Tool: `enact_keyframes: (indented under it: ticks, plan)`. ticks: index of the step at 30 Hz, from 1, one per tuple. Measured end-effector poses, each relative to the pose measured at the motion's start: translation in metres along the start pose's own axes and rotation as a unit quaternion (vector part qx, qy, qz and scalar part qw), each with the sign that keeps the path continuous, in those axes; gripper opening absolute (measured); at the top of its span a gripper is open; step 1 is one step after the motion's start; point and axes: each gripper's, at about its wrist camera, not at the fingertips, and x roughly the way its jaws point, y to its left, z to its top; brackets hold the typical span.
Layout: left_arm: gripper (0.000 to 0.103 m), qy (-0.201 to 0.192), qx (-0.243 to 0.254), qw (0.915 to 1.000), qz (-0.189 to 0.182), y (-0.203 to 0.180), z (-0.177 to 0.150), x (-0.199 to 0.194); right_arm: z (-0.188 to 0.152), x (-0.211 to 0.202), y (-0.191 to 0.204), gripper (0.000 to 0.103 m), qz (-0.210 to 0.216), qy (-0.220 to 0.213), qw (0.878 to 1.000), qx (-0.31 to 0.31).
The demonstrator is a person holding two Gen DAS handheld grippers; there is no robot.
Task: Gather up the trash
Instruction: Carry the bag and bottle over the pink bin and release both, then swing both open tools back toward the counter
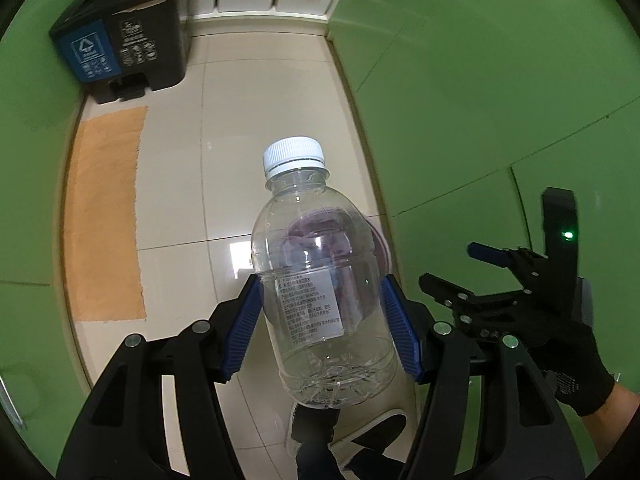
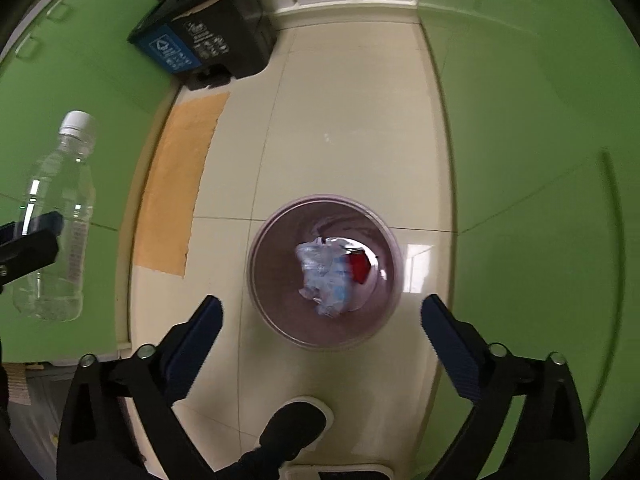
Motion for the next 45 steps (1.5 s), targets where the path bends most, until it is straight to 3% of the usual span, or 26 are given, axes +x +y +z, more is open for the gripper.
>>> enact_keyframes:
  ticks: [11, 21, 22, 23, 28, 35, 45]
  plan:
    - [0.061, 0.028, 0.046, 0.9982, -0.025, -0.042, 0.012, 0.045, -0.032, -0.055, -0.024, 0.097, -0.043, -0.010, 0.998, 0.038]
    - [0.064, 0.058, 0.068, 0.9951, -0.043, -0.066, 0.020, 0.089, -0.062, -0.087, -0.035, 0.097, -0.045, -0.020, 0.996, 0.070]
    - [0.077, 0.059, 0.069, 0.9949, -0.044, -0.067, 0.020, 0.092, -0.064, -0.089, -0.036, 0.097, -0.044, -0.021, 0.996, 0.074]
    - [0.099, 0.059, 0.067, 0.9949, -0.048, -0.068, 0.021, 0.093, -0.064, -0.091, -0.036, 0.097, -0.044, -0.022, 0.996, 0.076]
    - [0.100, 0.063, 0.067, 0.9953, -0.031, -0.070, 0.021, 0.091, -0.063, -0.099, -0.034, 0.097, -0.042, -0.030, 0.995, 0.080]
    - [0.100, 0.047, 0.065, 0.9967, -0.010, -0.069, 0.022, 0.043, -0.058, -0.131, -0.023, 0.097, -0.038, -0.040, 0.995, 0.077]
    - [0.100, -0.021, 0.081, 0.9965, 0.009, -0.097, 0.035, -0.119, -0.039, -0.242, 0.015, 0.097, -0.018, -0.084, 0.994, 0.060]
